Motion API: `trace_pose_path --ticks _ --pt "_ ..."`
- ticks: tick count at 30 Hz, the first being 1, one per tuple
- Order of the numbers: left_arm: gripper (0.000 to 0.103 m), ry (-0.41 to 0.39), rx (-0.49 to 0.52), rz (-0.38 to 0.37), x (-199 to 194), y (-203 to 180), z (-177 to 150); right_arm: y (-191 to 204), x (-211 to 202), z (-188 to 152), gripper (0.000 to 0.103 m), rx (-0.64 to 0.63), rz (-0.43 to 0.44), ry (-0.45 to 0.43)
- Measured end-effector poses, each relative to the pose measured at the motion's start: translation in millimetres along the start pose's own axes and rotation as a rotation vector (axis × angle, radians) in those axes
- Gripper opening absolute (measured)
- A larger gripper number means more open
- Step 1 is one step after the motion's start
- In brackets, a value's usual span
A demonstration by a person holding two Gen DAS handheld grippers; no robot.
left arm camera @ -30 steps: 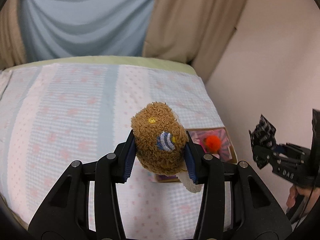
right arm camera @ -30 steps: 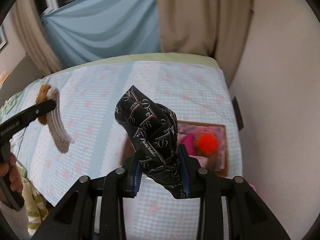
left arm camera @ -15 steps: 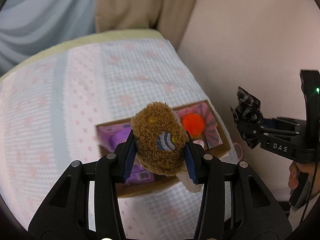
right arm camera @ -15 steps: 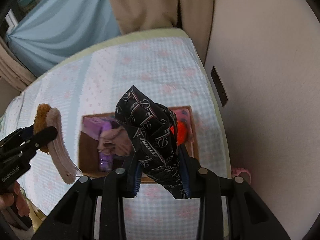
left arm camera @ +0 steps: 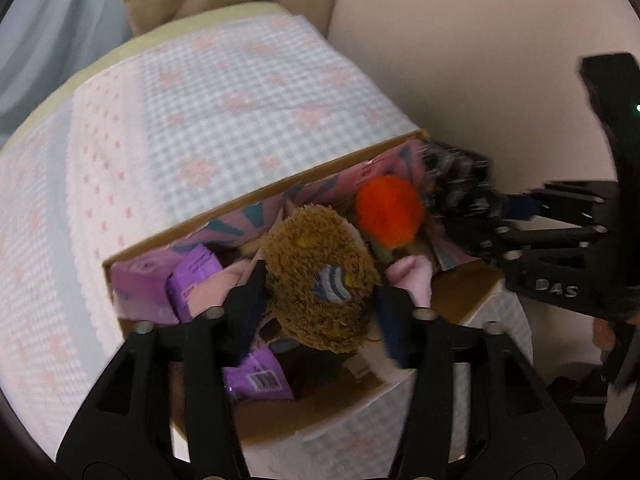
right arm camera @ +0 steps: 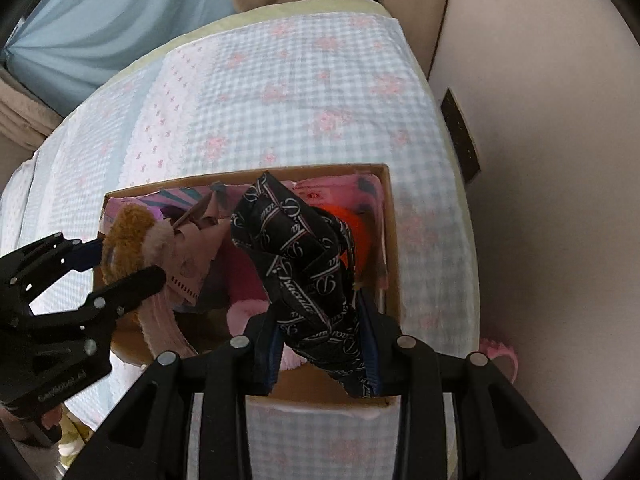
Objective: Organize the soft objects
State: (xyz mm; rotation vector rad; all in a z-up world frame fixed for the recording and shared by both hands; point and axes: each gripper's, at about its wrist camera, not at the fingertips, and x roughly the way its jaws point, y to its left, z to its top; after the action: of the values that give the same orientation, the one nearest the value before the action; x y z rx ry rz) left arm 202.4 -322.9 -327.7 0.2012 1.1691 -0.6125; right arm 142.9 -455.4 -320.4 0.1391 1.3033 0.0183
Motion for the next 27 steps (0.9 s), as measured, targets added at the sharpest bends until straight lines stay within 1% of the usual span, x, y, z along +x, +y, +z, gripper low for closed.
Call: trace_pose_path --ticks 1,2,3,4,5,8,11,14,17,20,23,24,26,27 --pt "0.094 -0.004 0.017 -0.001 -1.6 -1.7 -0.2 1.9 0.9 1.3 0.043 -0.012 0.010 -0.002" --pt "0.103 0.000 0.027 0.015 -2.2 -2.0 0.2 5.3 -0.1 2.1 0.060 -0.027 0.025 -0.015" --pt "0.103 0.004 0.040 0.050 -2.9 -2.7 -0.5 5.8 -0.6 2.5 0.083 -0.034 0.030 -0.028" --pt "0.103 0.000 0.051 0.068 -4.8 -2.6 -2.4 6.0 -0.6 3.3 0.093 -0.042 0.035 -0.034" --pt "0.103 0.003 0.054 0.072 -6.4 -1.4 -4.6 5.9 -1.4 4.3 0.100 -0.045 0.043 -0.034" --pt "0.103 0.028 0.018 0.072 -9.7 9.4 -13.3 3.2 -3.4 4.2 0.100 -0.022 0.048 -0.041" --pt "0.103 0.031 -0.030 0.060 -14.5 21.3 -22.4 3.3 -1.3 2.7 0.100 -0.016 0.016 -0.028" --pt "0.103 0.021 -0.047 0.061 -22.8 26.8 -29.0 7.4 -4.6 0.7 0.100 -0.009 0.015 -0.013" --pt "0.103 0.002 -0.054 0.061 -34.5 29.7 -32.9 13.3 -16.8 -1.2 0.100 0.000 0.017 -0.033" --pt "0.103 -0.035 -0.055 0.064 -56.5 31.8 -35.7 24.0 -34.3 -3.0 0.100 0.003 0.009 -0.058" --pt "0.103 -0.050 -0.063 0.071 -77.4 35.3 -35.7 38.6 -56.7 -6.3 0.100 0.009 0.012 -0.085" --pt "0.103 -0.064 -0.070 0.079 -91.5 37.4 -37.0 42.7 -62.2 -7.3 0.100 0.013 0.013 -0.089" --pt "0.103 -0.095 -0.084 0.066 -112.5 42.4 -40.4 52.9 -76.2 -10.2 0.100 0.018 0.014 -0.107" --pt "0.103 -0.115 -0.094 0.062 -129.3 46.1 -43.5 60.1 -86.5 -12.4 0.100 0.024 0.018 -0.120"
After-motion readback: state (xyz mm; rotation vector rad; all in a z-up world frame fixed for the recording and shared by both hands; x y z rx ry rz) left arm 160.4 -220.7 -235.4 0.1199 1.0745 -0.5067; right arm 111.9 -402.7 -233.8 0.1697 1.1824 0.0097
